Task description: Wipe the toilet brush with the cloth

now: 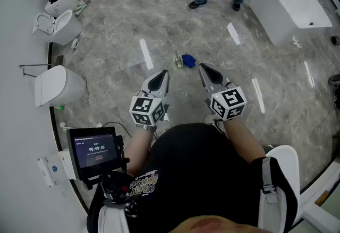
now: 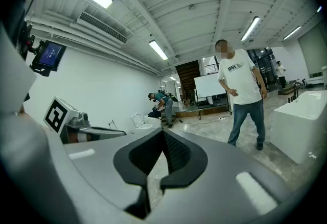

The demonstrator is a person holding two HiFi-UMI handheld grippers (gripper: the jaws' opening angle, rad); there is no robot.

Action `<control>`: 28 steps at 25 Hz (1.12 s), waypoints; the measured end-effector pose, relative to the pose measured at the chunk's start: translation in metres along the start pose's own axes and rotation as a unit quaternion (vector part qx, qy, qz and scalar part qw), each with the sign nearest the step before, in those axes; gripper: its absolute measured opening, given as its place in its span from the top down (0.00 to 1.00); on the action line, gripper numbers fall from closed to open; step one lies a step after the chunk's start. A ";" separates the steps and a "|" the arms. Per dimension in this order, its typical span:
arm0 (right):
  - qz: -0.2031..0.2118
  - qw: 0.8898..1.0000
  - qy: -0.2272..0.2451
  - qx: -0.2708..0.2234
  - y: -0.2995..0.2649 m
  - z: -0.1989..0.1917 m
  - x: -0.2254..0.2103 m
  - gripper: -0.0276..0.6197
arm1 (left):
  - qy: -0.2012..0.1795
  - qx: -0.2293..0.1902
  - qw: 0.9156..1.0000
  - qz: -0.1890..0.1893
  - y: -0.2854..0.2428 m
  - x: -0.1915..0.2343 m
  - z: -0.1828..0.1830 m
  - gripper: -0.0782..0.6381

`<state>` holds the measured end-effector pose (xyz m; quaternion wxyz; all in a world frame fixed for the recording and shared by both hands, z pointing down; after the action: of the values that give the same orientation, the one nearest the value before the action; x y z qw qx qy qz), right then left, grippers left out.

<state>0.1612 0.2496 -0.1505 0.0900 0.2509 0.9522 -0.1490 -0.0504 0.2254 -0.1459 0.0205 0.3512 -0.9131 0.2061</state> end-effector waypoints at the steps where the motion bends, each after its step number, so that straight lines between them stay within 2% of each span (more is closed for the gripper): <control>1: -0.001 1.000 0.000 -0.001 0.000 0.001 -0.001 0.95 | 0.000 -0.001 1.000 0.000 0.000 0.000 0.001 0.88; 17: -0.002 1.000 0.006 -0.002 0.000 0.001 0.000 0.95 | 0.001 -0.002 1.000 -0.001 -0.001 0.001 0.001 0.88; 28: 0.011 0.999 0.020 -0.028 0.002 0.007 0.005 0.95 | -0.001 0.005 1.000 0.003 0.001 0.003 0.005 0.87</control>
<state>0.1583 0.2517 -0.1587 0.0794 0.2618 0.9548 -0.1165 -0.0521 0.2222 -0.1503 0.0177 0.3490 -0.9131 0.2101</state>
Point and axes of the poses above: the fingertips, and each gripper's own axes: y backward along the fingers, x to its left, z out of its top, the point moved 8 cm from there along y, backward along the fingers, and after that the axes turned 5 degrees about x, right-handed, at the moved point
